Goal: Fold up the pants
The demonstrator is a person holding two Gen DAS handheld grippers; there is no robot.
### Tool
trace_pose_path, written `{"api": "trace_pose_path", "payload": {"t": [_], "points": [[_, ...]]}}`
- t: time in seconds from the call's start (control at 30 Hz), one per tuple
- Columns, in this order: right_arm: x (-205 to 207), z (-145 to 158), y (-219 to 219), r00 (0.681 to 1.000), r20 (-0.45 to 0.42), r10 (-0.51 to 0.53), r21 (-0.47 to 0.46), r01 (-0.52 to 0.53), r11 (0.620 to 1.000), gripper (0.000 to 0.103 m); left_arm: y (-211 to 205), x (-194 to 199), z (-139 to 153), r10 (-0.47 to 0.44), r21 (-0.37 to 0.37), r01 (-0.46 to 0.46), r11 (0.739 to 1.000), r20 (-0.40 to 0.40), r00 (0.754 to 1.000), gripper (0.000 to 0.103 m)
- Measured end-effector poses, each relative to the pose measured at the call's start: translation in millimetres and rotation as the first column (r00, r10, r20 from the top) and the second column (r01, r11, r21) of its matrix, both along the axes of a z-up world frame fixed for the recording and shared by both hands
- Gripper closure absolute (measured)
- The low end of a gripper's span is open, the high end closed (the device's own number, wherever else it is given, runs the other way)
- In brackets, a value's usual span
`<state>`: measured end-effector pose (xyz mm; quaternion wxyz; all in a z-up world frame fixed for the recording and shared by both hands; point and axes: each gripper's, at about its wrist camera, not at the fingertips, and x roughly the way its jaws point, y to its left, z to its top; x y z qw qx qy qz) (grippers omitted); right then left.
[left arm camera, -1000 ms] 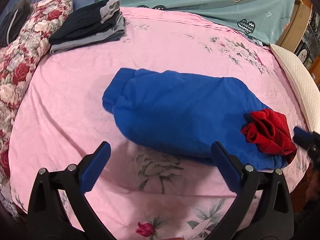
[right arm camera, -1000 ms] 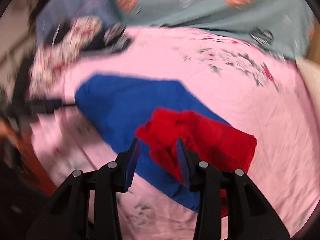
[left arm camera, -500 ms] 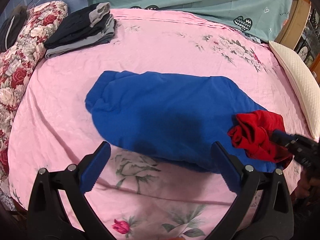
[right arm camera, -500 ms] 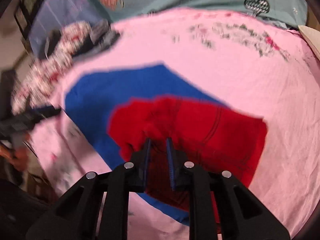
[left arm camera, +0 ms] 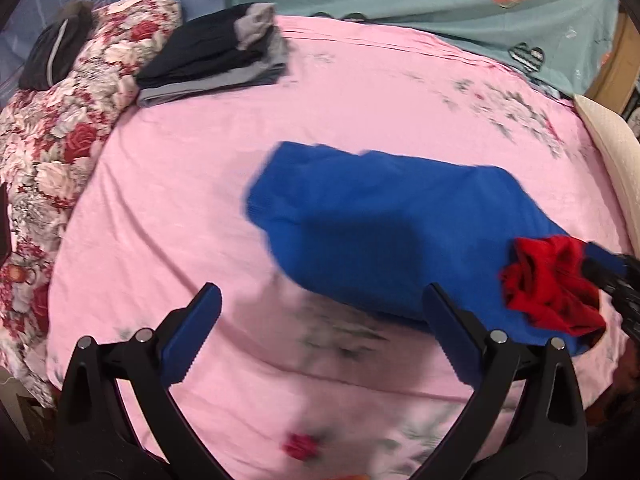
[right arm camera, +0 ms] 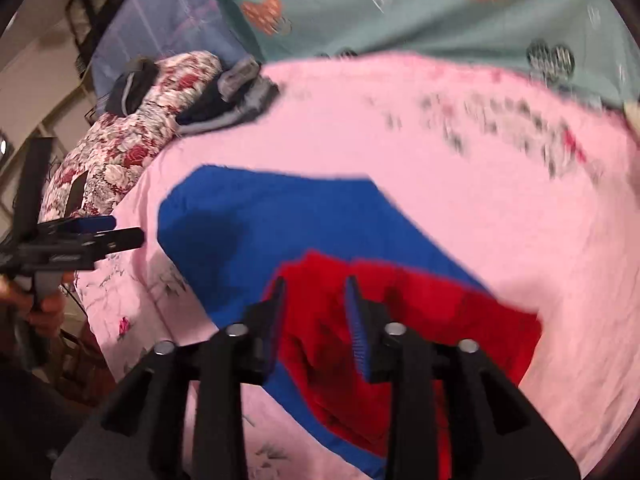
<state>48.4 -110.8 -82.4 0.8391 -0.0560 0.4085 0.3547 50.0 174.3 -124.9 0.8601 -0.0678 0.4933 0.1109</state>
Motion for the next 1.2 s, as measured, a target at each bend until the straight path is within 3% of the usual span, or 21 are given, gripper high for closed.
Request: {"api": "trace_pose_path", "payload": {"t": [0.17, 0.27, 0.4, 0.53, 0.6, 0.77, 0.9, 1.03, 1.1, 1.13, 1.2], "points": [[-12.2, 9.9, 88.3, 0.992, 0.060, 0.111, -0.039, -0.109, 0.993, 0.065, 87.4, 19.3, 8.1, 0.059, -0.009, -0.059, 0.998, 0.017, 0.998, 0.002], [-20.3, 7.6, 151.3, 0.978, 0.087, 0.187, -0.055, -0.182, 0.982, 0.059, 131.6, 26.6, 14.0, 0.065, -0.031, -0.063, 0.998, 0.068, 0.996, 0.002], [-20.0, -17.0, 234.7, 0.963, 0.108, 0.247, -0.163, -0.228, 0.960, 0.056, 170.2, 33.8, 5.0, 0.052, -0.092, -0.045, 0.995, 0.075, 0.996, 0.002], [-9.7, -55.9, 286.5, 0.961, 0.132, 0.242, -0.367, -0.180, 0.913, 0.056, 193.2, 36.2, -9.3, 0.025, -0.125, -0.017, 0.992, 0.064, 0.998, 0.002], [-1.9, -73.2, 292.8, 0.958, 0.168, 0.231, -0.458, -0.132, 0.879, 0.055, 201.1, 36.1, -15.5, 0.014, -0.150, -0.004, 0.989, 0.063, 0.998, 0.002], [-0.9, -90.0, 292.5, 0.942, 0.237, 0.237, -0.582, -0.058, 0.811, 0.050, 209.9, 37.1, -26.1, -0.003, -0.211, 0.017, 0.977, 0.065, 0.998, 0.002], [21.8, -92.0, 280.0, 0.981, 0.166, 0.101, -0.532, 0.003, 0.847, 0.049, 210.6, 41.9, -32.2, -0.020, -0.241, 0.036, 0.970, 0.067, 0.998, 0.002], [20.2, -95.8, 291.9, 0.969, 0.195, 0.152, -0.600, -0.005, 0.800, 0.048, 206.1, 49.9, -35.4, -0.048, -0.271, 0.067, 0.960, 0.075, 0.996, 0.002], [22.0, -96.8, 292.8, 0.969, 0.198, 0.147, -0.591, -0.001, 0.806, 0.048, 203.9, 54.1, -35.3, -0.056, -0.278, 0.076, 0.958, 0.078, 0.995, 0.002], [24.3, -96.0, 289.5, 0.975, 0.184, 0.126, -0.568, 0.000, 0.823, 0.049, 202.8, 57.0, -35.0, -0.059, -0.285, 0.079, 0.955, 0.079, 0.995, 0.002], [30.7, -90.1, 279.6, 0.985, 0.163, 0.060, -0.525, 0.035, 0.850, 0.073, 201.7, 61.9, -34.0, -0.066, -0.312, 0.088, 0.946, 0.081, 0.995, 0.002]]}}
